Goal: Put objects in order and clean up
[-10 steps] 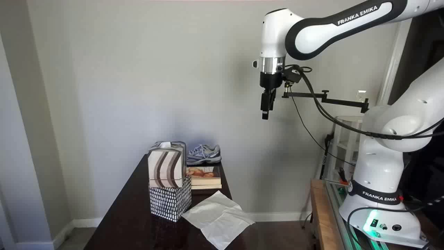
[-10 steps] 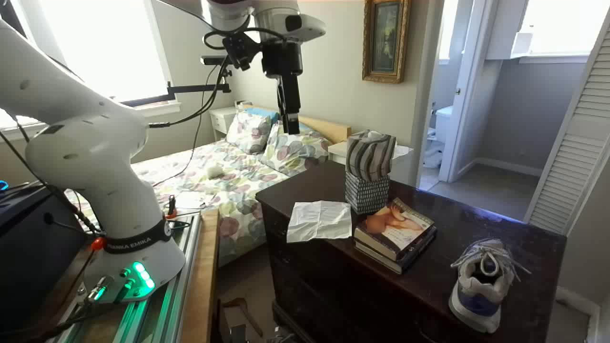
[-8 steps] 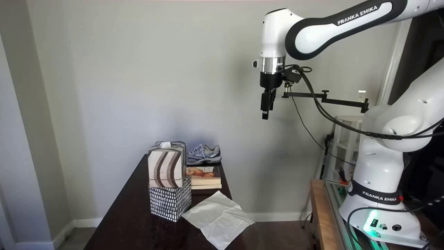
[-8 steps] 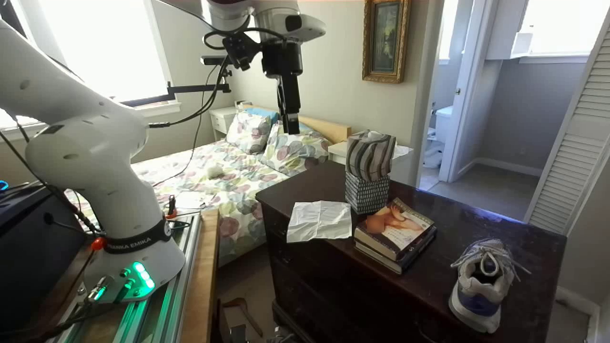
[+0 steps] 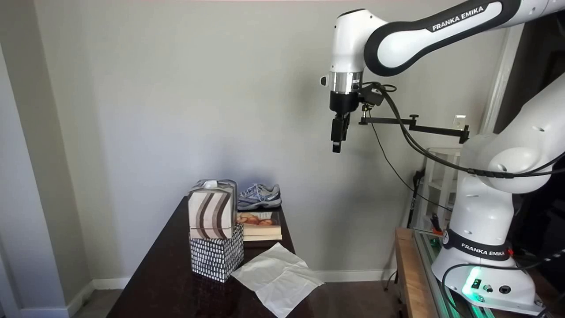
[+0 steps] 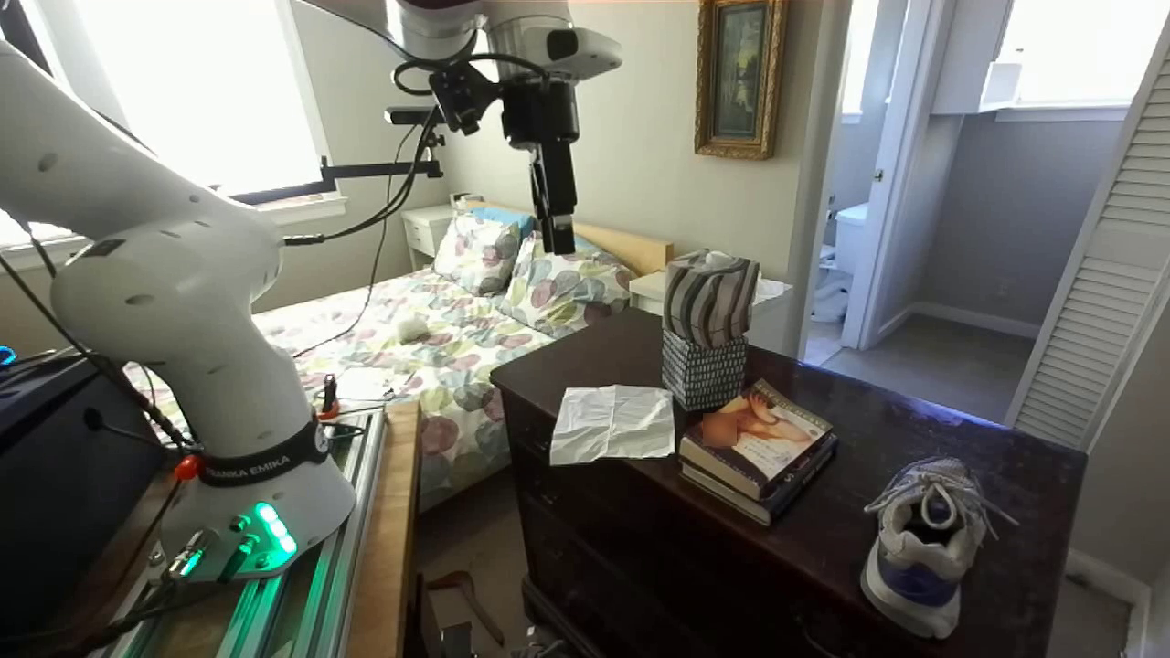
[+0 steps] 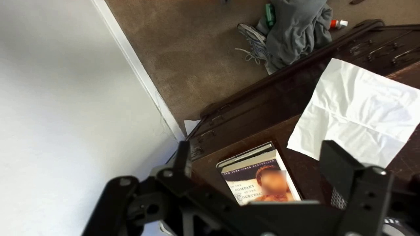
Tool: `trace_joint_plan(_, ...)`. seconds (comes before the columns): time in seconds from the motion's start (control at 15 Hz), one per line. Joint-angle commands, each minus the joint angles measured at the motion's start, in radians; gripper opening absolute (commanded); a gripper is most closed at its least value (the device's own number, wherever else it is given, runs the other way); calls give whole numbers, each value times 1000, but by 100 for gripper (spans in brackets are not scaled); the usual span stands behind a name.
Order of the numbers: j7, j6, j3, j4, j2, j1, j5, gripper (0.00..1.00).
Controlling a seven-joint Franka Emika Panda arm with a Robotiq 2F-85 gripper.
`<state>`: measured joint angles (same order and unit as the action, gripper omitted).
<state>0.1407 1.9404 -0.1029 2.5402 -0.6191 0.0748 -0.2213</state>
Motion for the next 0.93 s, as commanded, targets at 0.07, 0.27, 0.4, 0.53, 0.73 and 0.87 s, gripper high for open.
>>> trace_joint_plan(0.07,-18,186,-24,30,69,-118,42,100)
trace_joint_plan(0.27,-63,304,-24,49,138,-173,49,100)
trace_joint_plan(0.4,-75,340,-22,65,184,-178,36,100)
trace_joint_plan(0.53,-104,382,-7,83,229,-170,29,100)
trace_joint_plan(0.73,-260,548,66,109,318,-187,98,100)
trace_joint_plan(0.87,-329,645,95,122,381,-172,103,100)
